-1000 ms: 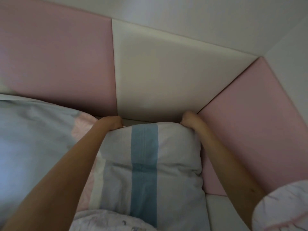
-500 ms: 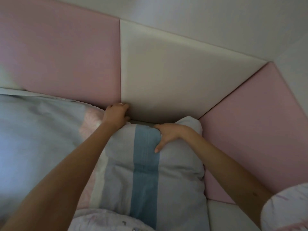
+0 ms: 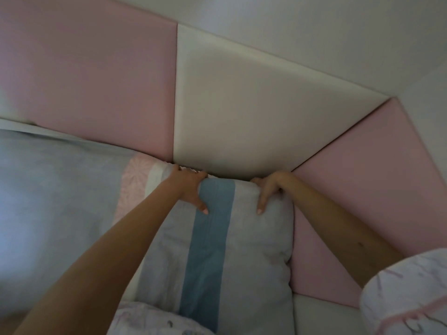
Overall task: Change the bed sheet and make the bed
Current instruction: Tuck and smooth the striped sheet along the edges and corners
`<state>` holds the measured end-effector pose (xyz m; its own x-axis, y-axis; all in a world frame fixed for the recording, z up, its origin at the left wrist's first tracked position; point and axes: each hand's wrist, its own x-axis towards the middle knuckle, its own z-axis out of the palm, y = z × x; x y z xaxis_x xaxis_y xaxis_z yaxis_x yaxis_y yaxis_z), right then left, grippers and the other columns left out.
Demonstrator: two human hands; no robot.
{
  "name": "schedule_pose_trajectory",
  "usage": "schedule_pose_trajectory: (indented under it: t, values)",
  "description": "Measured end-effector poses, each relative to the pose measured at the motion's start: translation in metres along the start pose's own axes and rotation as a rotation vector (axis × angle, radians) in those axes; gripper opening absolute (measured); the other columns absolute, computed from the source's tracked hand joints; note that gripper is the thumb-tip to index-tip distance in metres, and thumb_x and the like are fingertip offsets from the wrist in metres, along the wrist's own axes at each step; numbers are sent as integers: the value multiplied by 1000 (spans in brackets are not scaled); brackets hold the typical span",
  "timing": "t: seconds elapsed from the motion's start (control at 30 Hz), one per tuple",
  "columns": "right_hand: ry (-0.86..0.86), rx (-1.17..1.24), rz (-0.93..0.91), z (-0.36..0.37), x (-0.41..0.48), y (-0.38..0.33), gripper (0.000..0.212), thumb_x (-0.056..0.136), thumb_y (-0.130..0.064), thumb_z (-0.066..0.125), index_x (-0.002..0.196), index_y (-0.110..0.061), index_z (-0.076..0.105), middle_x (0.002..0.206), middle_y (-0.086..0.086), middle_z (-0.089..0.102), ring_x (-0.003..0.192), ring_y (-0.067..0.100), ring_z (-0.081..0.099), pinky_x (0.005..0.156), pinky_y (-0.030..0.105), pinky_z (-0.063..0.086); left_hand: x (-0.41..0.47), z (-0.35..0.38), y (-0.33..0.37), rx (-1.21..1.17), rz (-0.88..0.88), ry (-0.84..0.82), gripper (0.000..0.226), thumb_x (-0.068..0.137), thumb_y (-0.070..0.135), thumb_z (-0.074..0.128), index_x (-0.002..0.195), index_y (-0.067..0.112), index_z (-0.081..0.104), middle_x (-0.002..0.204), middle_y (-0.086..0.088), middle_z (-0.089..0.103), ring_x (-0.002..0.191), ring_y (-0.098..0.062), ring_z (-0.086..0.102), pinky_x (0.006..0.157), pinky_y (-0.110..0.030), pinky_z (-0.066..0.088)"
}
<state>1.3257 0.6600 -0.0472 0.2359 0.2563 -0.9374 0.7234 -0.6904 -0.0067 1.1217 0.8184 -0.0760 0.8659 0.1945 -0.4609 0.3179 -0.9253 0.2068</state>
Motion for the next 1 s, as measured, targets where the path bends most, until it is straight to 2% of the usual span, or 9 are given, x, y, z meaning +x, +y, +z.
schedule_pose_trajectory:
  t: [0.13,0.23,0.4,0.5,0.57,0.63,0.73,0.83,1.0]
  values:
    - [-35,421,-106,7,4,25,111,45,-39,92,140,-24,37,130,-4,56,117,17,57,100,43,48,-1,8,-1,-111,-37,136,82,73,74,57,137,26,37,140,-1,47,131,-21,39,110,-46,15]
    - [-79,600,-119,12,8,31,83,61,-32,87,133,-20,47,123,0,63,113,18,61,101,43,47,-8,14,-6,-293,-68,232,52,91,50,51,135,23,41,137,-2,50,131,-18,39,113,-47,6]
    - [71,533,-100,18,22,24,116,27,-66,88,129,-22,53,134,0,57,118,18,57,105,39,42,-31,27,-31,-376,-107,362,35,91,24,54,126,21,51,133,1,51,129,-16,40,113,-41,8]
    - [168,139,145,12,10,10,109,58,-77,68,141,-11,43,145,6,45,129,26,47,106,36,39,-47,32,-49,-391,-139,412,31,91,20,55,121,21,55,131,2,53,127,-18,43,112,-39,11]
    - [312,141,263,14,13,5,92,81,-71,50,142,-3,40,150,12,38,133,30,41,108,38,36,-55,36,-60,-372,-172,414,29,91,20,54,119,23,57,128,3,55,127,-18,43,111,-38,11]
    - [335,375,262,25,18,6,92,85,-70,45,144,0,35,152,14,33,136,33,38,110,41,33,-62,38,-66,-366,-200,397,27,91,19,54,118,22,59,126,1,57,125,-19,45,111,-39,12]
    - [411,838,120,47,25,16,105,71,-73,60,146,-4,32,150,9,36,134,29,41,108,35,35,-68,42,-70,-399,-207,412,25,92,17,54,116,21,61,122,0,60,120,-21,50,110,-39,14]
    - [621,1115,-72,67,35,18,78,82,-58,62,144,-14,41,147,-3,41,137,15,36,103,18,24,-73,47,-70,-461,-202,439,22,91,19,53,110,20,64,118,-1,63,114,-23,55,107,-38,20]
    - [839,1133,-1,76,48,7,59,98,-46,44,138,-3,48,146,11,44,137,23,37,109,21,24,-77,52,-61,-557,-170,482,20,91,13,53,104,17,67,110,-2,67,100,-26,60,100,-34,31]
